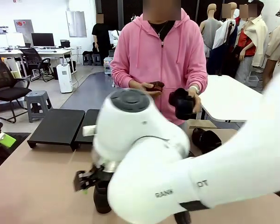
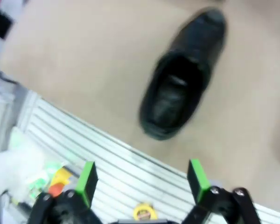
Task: Organize the shoes by placing them on the stand.
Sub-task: Pick up one Shoe and place it in the middle of the table.
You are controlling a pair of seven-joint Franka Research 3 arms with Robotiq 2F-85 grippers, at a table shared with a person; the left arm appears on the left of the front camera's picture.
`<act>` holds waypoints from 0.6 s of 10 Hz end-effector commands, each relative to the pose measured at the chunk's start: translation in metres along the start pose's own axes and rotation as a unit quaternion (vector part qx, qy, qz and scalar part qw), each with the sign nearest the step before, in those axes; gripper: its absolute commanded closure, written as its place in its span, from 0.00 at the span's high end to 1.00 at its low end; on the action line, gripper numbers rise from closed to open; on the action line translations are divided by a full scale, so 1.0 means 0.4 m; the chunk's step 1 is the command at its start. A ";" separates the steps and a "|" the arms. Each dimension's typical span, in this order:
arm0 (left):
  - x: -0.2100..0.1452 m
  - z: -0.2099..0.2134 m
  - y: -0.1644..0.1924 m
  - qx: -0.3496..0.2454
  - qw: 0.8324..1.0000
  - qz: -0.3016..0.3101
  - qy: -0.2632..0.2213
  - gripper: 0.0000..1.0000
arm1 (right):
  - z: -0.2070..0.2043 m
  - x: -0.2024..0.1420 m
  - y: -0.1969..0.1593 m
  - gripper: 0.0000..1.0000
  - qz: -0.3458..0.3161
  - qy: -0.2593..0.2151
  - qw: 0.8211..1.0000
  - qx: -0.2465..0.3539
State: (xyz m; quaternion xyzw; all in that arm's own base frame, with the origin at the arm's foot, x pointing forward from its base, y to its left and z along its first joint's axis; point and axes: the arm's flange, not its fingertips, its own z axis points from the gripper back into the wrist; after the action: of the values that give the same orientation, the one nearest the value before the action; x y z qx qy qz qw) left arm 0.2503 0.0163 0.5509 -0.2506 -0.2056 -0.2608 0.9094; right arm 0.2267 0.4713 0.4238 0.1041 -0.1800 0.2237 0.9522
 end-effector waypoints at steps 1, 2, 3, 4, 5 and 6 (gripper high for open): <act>0.000 0.001 0.003 -0.009 1.000 -0.004 -0.004 1.00 | 0.010 0.061 -0.052 1.00 -0.011 -0.007 1.000 -0.027; 0.000 0.001 0.003 -0.009 1.000 -0.004 -0.004 1.00 | 0.056 0.039 -0.111 1.00 -0.049 -0.010 0.998 -0.030; 0.000 0.001 0.003 -0.009 1.000 -0.004 -0.004 1.00 | 0.119 0.006 -0.188 1.00 -0.097 -0.015 0.994 -0.037; 0.000 0.001 0.003 -0.009 1.000 -0.004 -0.004 1.00 | 0.206 -0.041 -0.282 1.00 -0.157 -0.028 0.986 -0.040; 0.000 0.001 0.003 -0.009 1.000 -0.004 -0.004 1.00 | 0.299 -0.100 -0.382 1.00 -0.197 -0.033 0.979 -0.030; 0.000 0.001 0.003 -0.009 1.000 -0.004 -0.004 1.00 | 0.392 -0.161 -0.495 1.00 -0.261 -0.044 0.964 -0.035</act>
State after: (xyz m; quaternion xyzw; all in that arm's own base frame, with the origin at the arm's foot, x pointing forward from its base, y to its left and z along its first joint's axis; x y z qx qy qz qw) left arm 0.2503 0.0166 0.5510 -0.2509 -0.2058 -0.2605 0.9093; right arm 0.2519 0.2997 0.4913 0.1335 -0.1802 -0.0046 0.9745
